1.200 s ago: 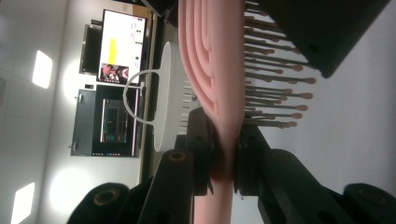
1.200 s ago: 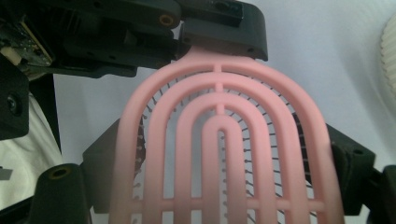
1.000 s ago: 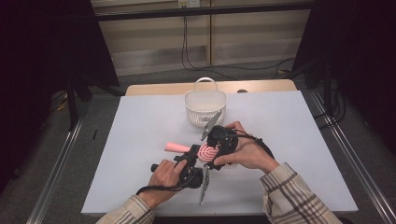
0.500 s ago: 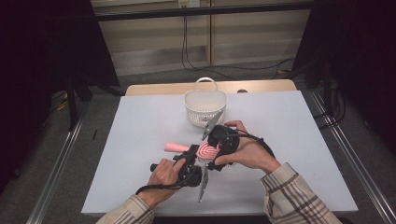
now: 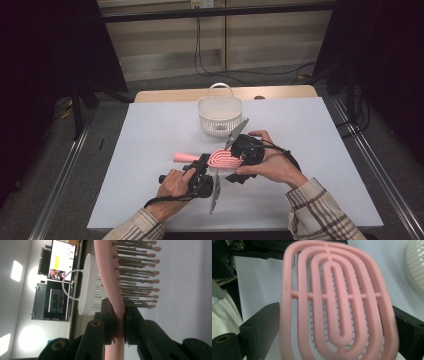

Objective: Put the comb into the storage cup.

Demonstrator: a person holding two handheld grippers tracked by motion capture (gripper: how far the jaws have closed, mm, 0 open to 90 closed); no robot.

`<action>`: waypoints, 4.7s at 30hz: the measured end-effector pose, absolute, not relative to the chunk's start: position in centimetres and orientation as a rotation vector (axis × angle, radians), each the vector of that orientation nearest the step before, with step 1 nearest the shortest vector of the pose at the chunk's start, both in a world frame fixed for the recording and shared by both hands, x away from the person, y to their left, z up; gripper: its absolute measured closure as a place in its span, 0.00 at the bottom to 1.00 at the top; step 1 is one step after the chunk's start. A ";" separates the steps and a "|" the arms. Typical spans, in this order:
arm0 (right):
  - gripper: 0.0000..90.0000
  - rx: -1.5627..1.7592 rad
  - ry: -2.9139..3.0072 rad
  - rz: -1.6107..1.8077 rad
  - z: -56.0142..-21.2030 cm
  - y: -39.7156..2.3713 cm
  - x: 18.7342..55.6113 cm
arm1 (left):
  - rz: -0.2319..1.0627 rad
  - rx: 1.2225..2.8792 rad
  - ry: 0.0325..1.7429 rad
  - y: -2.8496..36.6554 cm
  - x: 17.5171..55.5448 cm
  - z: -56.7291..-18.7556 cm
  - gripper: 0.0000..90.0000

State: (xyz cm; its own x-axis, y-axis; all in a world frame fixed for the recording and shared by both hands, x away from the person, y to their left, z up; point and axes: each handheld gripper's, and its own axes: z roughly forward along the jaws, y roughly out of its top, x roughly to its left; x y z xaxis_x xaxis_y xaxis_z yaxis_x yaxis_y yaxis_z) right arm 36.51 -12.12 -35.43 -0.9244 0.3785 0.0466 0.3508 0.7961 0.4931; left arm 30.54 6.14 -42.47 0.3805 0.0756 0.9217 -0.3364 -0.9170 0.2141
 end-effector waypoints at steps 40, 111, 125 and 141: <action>0.08 0.850 2.646 0.900 -37.4 -20.5 35.5 | 1.440 2.253 -0.029 8.4 31.5 -41.2 0.90; 0.04 0.957 2.166 1.364 -39.6 -24.2 32.9 | 0.652 1.888 0.385 13.4 34.0 -39.9 0.90; 0.04 0.952 2.129 1.445 -39.7 -23.8 33.0 | 0.415 1.756 0.454 13.9 34.9 -40.2 0.90; 0.04 0.856 2.114 1.570 -38.9 -22.3 32.4 | 0.209 1.722 0.446 13.0 35.2 -40.8 0.90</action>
State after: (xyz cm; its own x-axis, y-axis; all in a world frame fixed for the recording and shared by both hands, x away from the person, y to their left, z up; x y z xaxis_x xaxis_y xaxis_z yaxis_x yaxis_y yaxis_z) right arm 32.43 -22.31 -38.90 -0.7466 0.6625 0.0606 0.2497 0.1947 0.9485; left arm 35.23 12.96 -40.77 0.9079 0.4054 -0.1066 0.1779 -0.1425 0.9737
